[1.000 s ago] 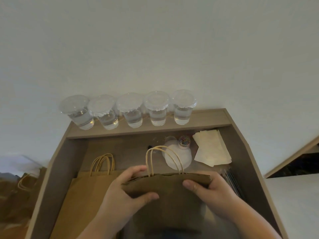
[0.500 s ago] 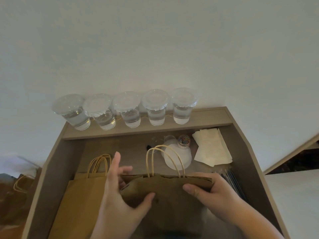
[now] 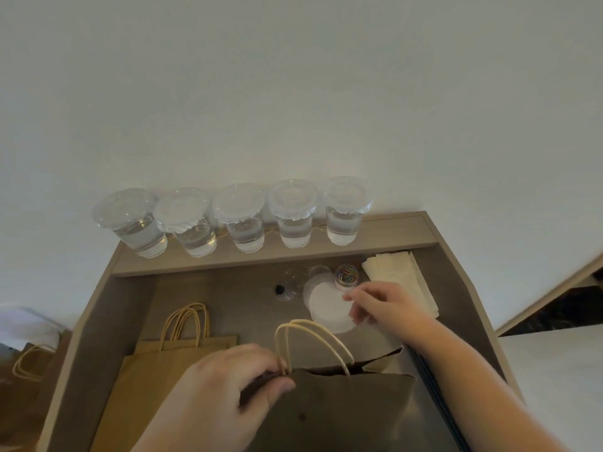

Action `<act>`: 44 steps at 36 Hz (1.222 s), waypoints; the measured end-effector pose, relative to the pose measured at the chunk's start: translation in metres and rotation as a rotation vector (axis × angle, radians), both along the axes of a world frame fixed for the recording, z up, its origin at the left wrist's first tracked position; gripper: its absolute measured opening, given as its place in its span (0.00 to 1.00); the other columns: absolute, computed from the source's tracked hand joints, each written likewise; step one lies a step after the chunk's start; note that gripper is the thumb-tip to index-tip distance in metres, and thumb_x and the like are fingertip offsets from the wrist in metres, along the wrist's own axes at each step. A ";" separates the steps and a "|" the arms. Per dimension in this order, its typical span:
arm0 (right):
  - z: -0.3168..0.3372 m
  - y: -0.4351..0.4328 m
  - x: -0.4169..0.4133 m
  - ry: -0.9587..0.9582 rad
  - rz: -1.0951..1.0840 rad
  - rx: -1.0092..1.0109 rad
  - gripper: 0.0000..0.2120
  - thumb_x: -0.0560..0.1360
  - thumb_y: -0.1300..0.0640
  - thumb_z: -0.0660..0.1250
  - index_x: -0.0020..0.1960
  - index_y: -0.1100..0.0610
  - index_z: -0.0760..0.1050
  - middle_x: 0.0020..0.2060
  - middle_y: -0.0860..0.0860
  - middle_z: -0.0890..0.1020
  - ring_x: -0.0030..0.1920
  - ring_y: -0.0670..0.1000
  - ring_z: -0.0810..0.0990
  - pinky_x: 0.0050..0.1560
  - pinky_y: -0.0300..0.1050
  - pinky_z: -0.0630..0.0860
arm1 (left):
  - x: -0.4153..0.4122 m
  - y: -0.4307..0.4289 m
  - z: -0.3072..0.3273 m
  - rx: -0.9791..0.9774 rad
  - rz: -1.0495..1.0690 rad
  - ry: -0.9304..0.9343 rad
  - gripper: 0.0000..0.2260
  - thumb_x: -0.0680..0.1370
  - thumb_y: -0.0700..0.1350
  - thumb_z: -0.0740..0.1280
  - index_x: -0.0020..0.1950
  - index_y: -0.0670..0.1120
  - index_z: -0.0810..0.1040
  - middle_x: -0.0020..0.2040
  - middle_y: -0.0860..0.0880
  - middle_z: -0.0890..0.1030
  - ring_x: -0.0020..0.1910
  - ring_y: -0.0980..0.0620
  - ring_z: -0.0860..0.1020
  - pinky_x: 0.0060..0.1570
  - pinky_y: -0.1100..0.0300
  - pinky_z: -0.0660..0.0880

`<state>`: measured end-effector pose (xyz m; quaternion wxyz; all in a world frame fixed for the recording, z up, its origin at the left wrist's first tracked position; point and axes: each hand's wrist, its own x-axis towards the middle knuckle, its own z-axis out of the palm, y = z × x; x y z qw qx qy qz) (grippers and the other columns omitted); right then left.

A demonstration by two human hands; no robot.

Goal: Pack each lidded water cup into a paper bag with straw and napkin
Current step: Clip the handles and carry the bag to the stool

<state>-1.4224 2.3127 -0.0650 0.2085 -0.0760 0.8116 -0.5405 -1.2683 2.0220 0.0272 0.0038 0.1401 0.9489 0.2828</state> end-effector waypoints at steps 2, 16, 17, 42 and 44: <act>-0.023 -0.011 -0.024 0.064 -0.172 0.237 0.08 0.84 0.51 0.67 0.57 0.47 0.85 0.43 0.47 0.87 0.48 0.48 0.86 0.55 0.48 0.83 | 0.001 0.001 -0.005 -0.021 -0.009 0.067 0.11 0.78 0.65 0.65 0.45 0.60 0.79 0.45 0.68 0.79 0.43 0.66 0.79 0.44 0.70 0.76; -0.077 -0.028 -0.107 0.100 -0.247 0.706 0.07 0.77 0.45 0.70 0.46 0.46 0.85 0.45 0.49 0.84 0.45 0.54 0.83 0.46 0.48 0.82 | 0.002 -0.002 -0.020 0.143 -0.013 0.118 0.11 0.81 0.63 0.67 0.48 0.58 0.83 0.47 0.66 0.80 0.46 0.66 0.80 0.44 0.70 0.78; -0.079 -0.029 -0.108 0.106 -0.252 0.708 0.06 0.77 0.45 0.71 0.45 0.45 0.84 0.45 0.49 0.84 0.46 0.54 0.83 0.46 0.48 0.81 | 0.002 -0.002 -0.020 0.144 -0.006 0.116 0.11 0.81 0.64 0.67 0.48 0.58 0.82 0.47 0.67 0.80 0.46 0.66 0.80 0.44 0.71 0.78; -0.091 -0.034 -0.100 0.259 -0.408 0.471 0.09 0.76 0.55 0.69 0.49 0.47 0.88 0.45 0.47 0.88 0.48 0.55 0.84 0.43 0.44 0.76 | 0.008 -0.001 -0.017 0.185 0.067 0.056 0.15 0.79 0.66 0.66 0.49 0.57 0.85 0.47 0.64 0.81 0.46 0.63 0.81 0.44 0.64 0.80; -0.092 -0.033 -0.099 0.285 -0.412 0.467 0.09 0.76 0.57 0.69 0.48 0.49 0.87 0.43 0.48 0.88 0.46 0.56 0.83 0.42 0.43 0.73 | 0.009 0.000 -0.017 0.179 0.069 0.063 0.12 0.79 0.64 0.68 0.49 0.57 0.84 0.47 0.65 0.81 0.46 0.64 0.81 0.44 0.65 0.79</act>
